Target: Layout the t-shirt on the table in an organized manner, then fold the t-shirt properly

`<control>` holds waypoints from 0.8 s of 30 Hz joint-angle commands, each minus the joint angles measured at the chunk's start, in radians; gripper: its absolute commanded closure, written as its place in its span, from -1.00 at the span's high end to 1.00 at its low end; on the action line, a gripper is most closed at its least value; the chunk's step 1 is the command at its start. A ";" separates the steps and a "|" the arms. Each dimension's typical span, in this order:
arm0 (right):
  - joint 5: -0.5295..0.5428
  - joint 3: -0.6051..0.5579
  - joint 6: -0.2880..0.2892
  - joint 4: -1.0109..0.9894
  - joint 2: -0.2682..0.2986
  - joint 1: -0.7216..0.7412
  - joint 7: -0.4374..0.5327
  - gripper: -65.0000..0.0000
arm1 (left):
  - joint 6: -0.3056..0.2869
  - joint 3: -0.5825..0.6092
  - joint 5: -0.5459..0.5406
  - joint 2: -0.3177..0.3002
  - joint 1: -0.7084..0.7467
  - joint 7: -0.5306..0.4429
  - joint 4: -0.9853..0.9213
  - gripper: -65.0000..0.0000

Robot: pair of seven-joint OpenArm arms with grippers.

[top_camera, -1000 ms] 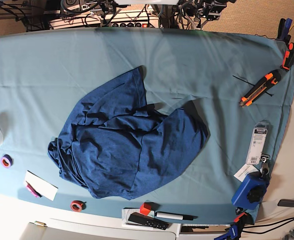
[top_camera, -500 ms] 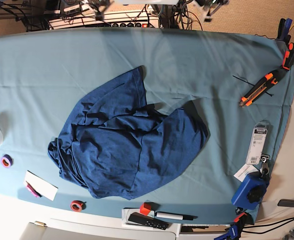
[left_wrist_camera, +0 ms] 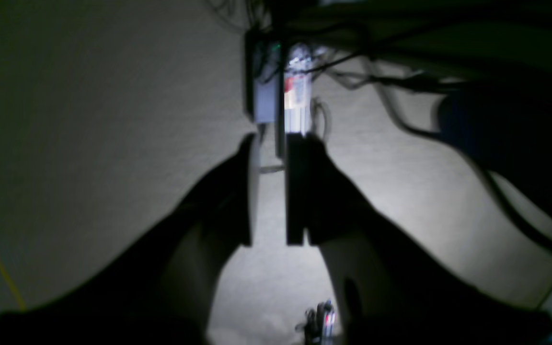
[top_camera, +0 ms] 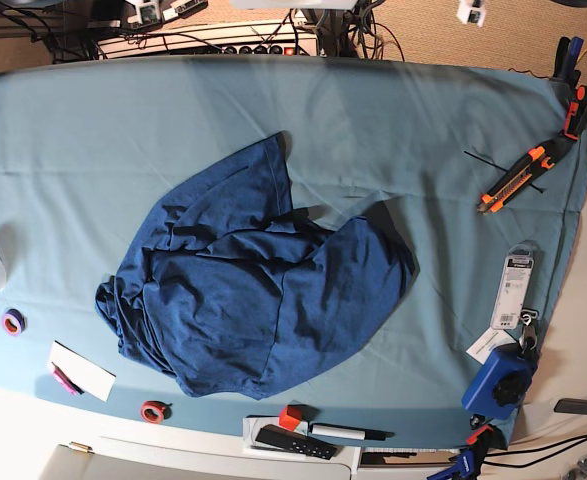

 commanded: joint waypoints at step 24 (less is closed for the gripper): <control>-0.048 0.113 -0.325 0.762 0.020 -0.233 0.175 -1.00 | -0.614 -0.574 -0.546 -0.103 -0.017 0.417 0.589 -0.73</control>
